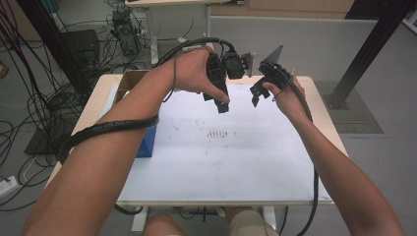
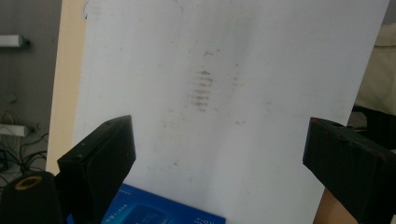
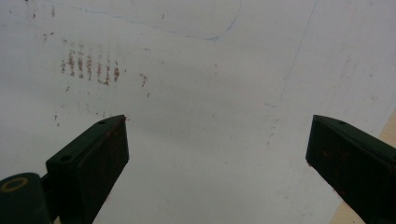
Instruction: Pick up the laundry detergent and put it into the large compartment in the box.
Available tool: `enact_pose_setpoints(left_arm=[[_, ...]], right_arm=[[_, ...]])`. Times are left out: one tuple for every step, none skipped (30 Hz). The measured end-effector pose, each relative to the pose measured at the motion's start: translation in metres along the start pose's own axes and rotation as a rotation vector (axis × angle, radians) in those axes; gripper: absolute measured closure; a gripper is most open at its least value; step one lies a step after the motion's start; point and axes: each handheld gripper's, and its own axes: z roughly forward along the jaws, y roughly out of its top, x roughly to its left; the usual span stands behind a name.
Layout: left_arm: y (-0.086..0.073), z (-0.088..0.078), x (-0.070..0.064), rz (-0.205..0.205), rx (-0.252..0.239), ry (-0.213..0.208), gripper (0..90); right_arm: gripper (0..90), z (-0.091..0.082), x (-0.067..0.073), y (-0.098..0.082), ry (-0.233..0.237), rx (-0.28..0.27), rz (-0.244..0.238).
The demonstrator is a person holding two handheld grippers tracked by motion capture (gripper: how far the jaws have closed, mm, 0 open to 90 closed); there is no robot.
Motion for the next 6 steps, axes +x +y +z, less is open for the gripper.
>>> enact_pose_setpoints(left_arm=[[-0.0008, 0.0005, -0.0001, -0.001, -0.004, 0.001, 9.7], [-0.001, 0.0005, -0.0003, -0.001, -0.003, 0.002, 9.7], [-0.0012, 0.0003, -0.0011, 0.002, -0.003, 0.005, 9.8], [-0.0022, 0.0002, -0.0014, 0.002, -0.007, 0.006, 10.1], [-0.0032, 0.0003, -0.0015, -0.004, -0.013, 0.005, 10.2], [-0.0032, 0.0001, -0.0013, -0.002, -0.012, 0.004, 10.2]], right_arm=[[5.7, 0.0, 0.0, 0.0001, 0.0, 0.0, 0.0], [5.7, 0.0, 0.0002, 0.0, 0.0, 0.0, -0.001], [5.7, 0.0, 0.0007, -0.0002, -0.002, -0.001, -0.001], [5.7, -0.0001, 0.0009, -0.0003, -0.002, -0.001, -0.001], [5.7, -0.0004, 0.0008, -0.0004, 0.0, -0.002, 0.0], [5.7, -0.0005, 0.0012, -0.0009, -0.002, -0.005, 0.0]])
